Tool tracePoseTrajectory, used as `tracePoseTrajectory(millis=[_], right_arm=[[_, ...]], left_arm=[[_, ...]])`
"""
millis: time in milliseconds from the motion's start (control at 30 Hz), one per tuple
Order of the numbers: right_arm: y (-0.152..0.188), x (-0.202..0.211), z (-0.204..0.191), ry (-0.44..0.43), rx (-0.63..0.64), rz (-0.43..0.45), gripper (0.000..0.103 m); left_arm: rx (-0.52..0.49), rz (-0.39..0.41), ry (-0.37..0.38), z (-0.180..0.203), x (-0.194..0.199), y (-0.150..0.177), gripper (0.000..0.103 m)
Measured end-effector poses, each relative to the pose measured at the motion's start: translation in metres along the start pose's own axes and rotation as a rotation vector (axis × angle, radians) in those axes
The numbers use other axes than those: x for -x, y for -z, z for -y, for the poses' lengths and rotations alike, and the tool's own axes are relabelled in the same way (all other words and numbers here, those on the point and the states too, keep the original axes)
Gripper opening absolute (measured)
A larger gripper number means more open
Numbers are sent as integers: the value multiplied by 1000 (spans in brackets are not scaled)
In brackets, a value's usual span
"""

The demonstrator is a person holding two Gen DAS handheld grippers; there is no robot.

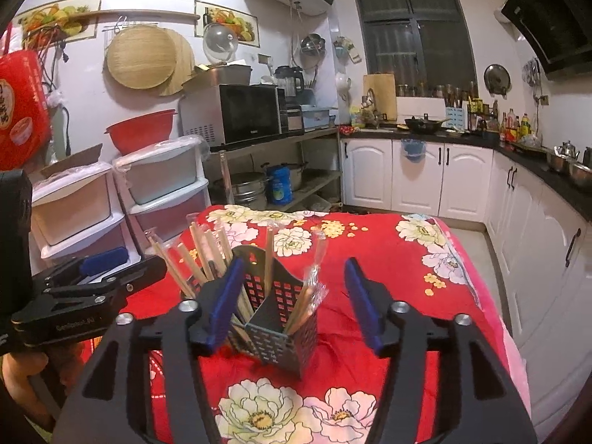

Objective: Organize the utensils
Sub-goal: 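Withdraw both open tools back from the grey caddy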

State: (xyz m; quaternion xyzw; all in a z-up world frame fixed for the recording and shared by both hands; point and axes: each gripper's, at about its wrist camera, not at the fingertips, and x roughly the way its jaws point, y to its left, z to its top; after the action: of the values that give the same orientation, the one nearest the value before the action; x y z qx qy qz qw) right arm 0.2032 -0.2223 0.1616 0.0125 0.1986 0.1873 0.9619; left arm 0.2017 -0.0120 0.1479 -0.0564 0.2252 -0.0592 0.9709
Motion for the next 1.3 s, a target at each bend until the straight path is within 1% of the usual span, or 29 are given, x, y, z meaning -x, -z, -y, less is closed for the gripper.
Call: tracePoseTrajectory(millis=[67,100,167,200,267,367,667,900,1067,1300], right_arm=[[4,5,-2,6,5,5,67],[7,6,-3,7,7,7,69],[11,9,-5,8,15,8,75],[12,10,-6,9,17,9,76],[17,13,-7,21,20,11,83],[24,17,-8,24,17,11,86],[47,21,-13,17,8,-7,93],[67,18,-15,14,-5,-37,93],[82,16,-14,31,-7,-32,95],[100,11,-11,43,-18,-36,96]], left_arm=[[4,5,-3,-2,6,4,90],[4,7,-7,-2,8,4,91],[1,6,-28,-4,12,8,91],[3,8,-33,-6,14,9,91],[8,7,-39,-9,18,14,91],[16,2,-43,-13,23,22,91],[43,-37,-50,-27,28,51,91],[46,-55,-40,-29,28,69,91],[39,-67,-52,-28,26,83,91],[45,-36,-52,-30,26,98,91]])
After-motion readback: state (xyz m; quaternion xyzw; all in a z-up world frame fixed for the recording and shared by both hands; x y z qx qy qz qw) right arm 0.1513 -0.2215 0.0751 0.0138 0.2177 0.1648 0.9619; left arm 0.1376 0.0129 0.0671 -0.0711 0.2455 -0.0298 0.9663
